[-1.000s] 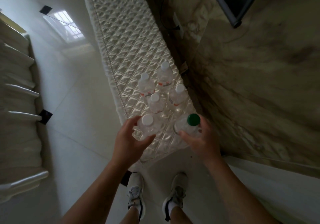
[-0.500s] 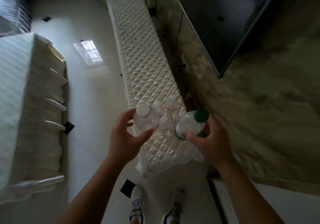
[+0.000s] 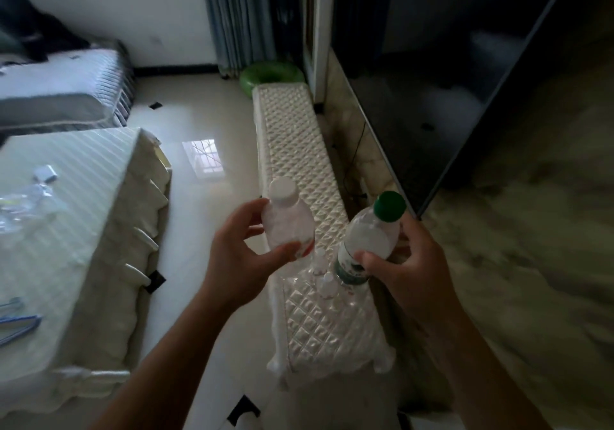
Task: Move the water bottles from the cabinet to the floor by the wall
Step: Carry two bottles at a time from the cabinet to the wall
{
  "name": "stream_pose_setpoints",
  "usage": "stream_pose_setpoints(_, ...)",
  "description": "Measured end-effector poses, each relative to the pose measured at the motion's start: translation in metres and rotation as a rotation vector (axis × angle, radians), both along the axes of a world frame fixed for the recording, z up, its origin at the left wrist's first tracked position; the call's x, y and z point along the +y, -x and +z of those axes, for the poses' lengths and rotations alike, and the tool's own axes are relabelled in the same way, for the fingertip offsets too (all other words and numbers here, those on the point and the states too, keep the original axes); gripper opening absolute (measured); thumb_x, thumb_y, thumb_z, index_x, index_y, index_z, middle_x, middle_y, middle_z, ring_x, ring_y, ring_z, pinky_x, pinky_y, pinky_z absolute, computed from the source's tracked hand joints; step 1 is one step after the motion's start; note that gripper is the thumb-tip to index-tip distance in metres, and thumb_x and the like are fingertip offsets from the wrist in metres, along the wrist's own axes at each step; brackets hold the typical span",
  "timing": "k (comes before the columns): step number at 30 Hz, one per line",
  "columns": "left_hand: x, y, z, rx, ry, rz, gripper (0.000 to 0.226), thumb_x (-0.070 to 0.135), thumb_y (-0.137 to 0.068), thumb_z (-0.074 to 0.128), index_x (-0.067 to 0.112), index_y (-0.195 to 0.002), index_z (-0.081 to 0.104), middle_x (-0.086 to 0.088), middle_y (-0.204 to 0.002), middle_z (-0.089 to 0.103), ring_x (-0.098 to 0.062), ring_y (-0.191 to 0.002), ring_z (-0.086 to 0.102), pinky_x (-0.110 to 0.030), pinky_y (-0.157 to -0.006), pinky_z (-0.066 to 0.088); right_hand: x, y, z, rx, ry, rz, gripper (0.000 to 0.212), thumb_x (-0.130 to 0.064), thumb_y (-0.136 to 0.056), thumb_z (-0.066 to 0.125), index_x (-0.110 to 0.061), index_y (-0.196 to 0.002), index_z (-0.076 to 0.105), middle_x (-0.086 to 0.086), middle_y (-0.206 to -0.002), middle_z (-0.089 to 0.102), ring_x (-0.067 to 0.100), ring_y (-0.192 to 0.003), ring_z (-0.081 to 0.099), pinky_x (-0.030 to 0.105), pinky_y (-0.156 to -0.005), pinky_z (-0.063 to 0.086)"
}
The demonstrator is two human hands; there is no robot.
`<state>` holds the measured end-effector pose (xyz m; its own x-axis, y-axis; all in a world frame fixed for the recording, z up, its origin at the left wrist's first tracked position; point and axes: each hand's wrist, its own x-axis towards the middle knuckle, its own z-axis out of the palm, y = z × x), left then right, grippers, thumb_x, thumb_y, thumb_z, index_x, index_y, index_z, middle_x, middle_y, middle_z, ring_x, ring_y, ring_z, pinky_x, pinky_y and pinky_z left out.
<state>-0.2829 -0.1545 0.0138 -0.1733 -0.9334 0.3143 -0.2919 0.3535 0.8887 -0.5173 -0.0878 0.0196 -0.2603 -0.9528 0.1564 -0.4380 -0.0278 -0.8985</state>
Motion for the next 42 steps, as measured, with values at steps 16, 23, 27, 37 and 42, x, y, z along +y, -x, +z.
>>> stream_pose_setpoints(16,-0.001,-0.128,0.048,0.100,-0.025,0.109,0.059,0.052,-0.058,0.079,0.038,-0.111,0.057,0.007,-0.106,0.068,-0.015,-0.098,0.068,-0.040,-0.084,0.058,-0.022,-0.117,0.056,-0.050,0.031,0.097,0.058,-0.043,-0.061,0.077,-0.028,-0.114,0.060,-0.009,-0.105,0.067,0.004,-0.092,0.065,0.013,-0.064,0.052)
stream_pose_setpoints(23,-0.015,-0.205,0.054,0.122,-0.020,0.140,0.069,0.045,-0.058,0.081,0.015,-0.117,0.063,0.000,-0.103,0.071,-0.009,-0.092,0.070,-0.023,-0.074,0.057,-0.047,-0.194,0.059,-0.086,0.071,0.156,0.052,-0.034,-0.066,0.078,-0.023,-0.114,0.062,-0.004,-0.105,0.068,0.009,-0.093,0.066,0.014,-0.064,0.053)
stream_pose_setpoints(27,-0.025,-0.244,0.056,0.153,-0.033,0.182,0.061,0.034,-0.059,0.084,0.012,-0.113,0.064,-0.004,-0.101,0.071,-0.008,-0.088,0.070,-0.017,-0.068,0.055,-0.065,-0.235,0.056,-0.088,0.071,0.187,0.047,-0.031,-0.073,0.082,-0.029,-0.115,0.061,-0.008,-0.109,0.067,0.010,-0.097,0.065,0.023,-0.070,0.056)
stream_pose_setpoints(37,-0.052,-0.320,0.054,0.153,-0.040,0.296,0.052,0.027,-0.063,0.086,0.020,-0.110,0.064,0.003,-0.097,0.072,-0.010,-0.089,0.071,-0.021,-0.071,0.056,-0.132,-0.306,0.053,-0.036,0.073,0.301,0.052,-0.042,-0.067,0.077,-0.028,-0.115,0.063,-0.009,-0.109,0.068,0.006,-0.096,0.066,0.026,-0.072,0.059)
stream_pose_setpoints(42,-0.082,-0.347,0.048,0.150,-0.048,0.361,0.061,0.046,-0.058,0.080,0.020,-0.112,0.065,0.004,-0.099,0.072,-0.012,-0.092,0.071,-0.034,-0.077,0.061,-0.181,-0.335,0.046,-0.051,0.061,0.342,0.056,-0.039,-0.065,0.078,-0.023,-0.117,0.063,-0.006,-0.108,0.068,0.009,-0.096,0.066,0.027,-0.072,0.058)
